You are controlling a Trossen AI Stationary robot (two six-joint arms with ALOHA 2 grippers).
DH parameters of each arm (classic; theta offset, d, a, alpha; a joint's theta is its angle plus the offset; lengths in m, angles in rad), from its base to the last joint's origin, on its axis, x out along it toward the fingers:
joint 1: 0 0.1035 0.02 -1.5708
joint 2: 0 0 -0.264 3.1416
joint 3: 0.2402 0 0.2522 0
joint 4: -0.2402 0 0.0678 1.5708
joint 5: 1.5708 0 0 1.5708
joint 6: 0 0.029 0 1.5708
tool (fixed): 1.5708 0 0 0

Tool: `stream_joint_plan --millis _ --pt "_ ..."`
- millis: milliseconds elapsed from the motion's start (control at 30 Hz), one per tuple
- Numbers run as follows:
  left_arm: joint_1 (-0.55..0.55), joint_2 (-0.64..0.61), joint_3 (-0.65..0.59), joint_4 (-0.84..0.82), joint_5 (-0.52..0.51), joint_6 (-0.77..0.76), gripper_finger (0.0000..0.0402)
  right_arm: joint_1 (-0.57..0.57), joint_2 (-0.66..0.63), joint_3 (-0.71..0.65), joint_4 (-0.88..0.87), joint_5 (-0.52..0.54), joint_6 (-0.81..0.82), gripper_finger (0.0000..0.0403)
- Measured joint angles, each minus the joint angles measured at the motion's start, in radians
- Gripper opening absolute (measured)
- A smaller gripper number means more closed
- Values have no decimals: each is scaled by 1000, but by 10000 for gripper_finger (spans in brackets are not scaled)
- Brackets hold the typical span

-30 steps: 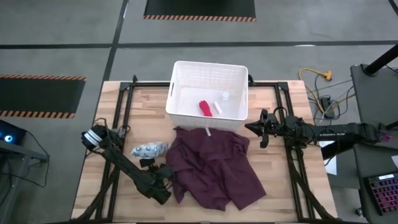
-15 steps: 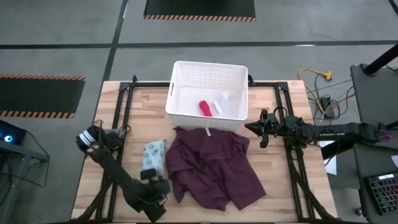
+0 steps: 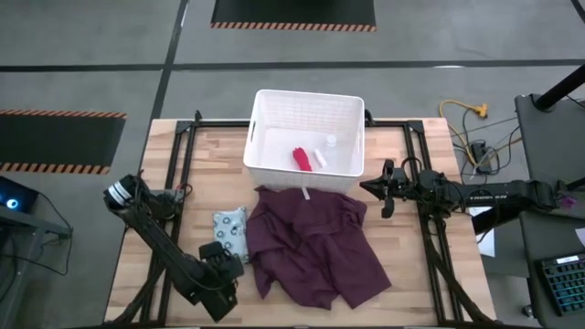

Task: Pick & place medical supplies in basket/bin
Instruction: Put the white mailer bag into the basket

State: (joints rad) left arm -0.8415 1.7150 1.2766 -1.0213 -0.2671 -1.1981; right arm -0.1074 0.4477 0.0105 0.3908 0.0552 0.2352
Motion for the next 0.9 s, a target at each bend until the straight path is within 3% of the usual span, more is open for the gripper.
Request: stream_joint_plan --millis 200,600,900 --pt "6 1 -92 -4 3 -45 259 0 0 0 0 0 0 9" --pt "13 0 -154 -20 -2 -24 245 0 0 0 1 0 0 9" --pt "26 -1 -194 11 -59 82 241 0 0 0 2 6 0 9"
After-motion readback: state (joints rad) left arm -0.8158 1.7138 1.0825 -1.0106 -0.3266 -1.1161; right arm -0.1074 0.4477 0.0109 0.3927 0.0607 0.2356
